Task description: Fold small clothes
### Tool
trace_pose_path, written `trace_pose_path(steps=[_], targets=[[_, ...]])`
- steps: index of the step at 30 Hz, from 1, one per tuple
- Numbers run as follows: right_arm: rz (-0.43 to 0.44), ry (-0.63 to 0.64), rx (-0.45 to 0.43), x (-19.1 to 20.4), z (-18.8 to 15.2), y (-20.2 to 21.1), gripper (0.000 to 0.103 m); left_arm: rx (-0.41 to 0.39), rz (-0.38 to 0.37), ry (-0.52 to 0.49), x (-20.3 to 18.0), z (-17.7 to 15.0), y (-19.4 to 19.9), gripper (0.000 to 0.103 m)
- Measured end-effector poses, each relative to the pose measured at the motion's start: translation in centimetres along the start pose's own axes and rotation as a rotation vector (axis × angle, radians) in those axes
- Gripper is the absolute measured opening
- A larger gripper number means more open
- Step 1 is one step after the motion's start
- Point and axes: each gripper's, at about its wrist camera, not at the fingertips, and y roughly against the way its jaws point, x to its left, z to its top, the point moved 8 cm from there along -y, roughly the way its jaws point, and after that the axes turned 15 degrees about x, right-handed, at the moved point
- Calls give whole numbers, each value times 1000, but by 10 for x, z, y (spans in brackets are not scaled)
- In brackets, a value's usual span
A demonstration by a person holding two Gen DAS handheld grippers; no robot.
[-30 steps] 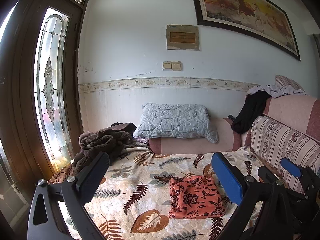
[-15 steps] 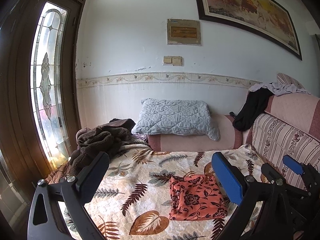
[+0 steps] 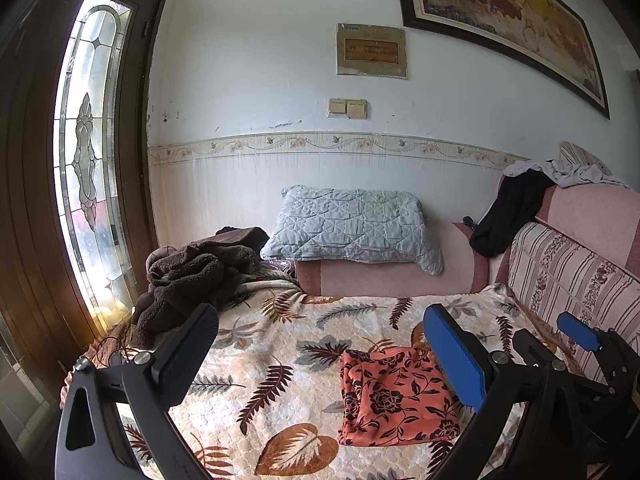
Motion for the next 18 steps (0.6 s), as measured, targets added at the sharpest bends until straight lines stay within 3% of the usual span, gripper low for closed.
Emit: trace_pose_path(steps=[18], targets=[[-2,10,16,0,9,-20,76,-5,-17,7,0,10,-14,102]])
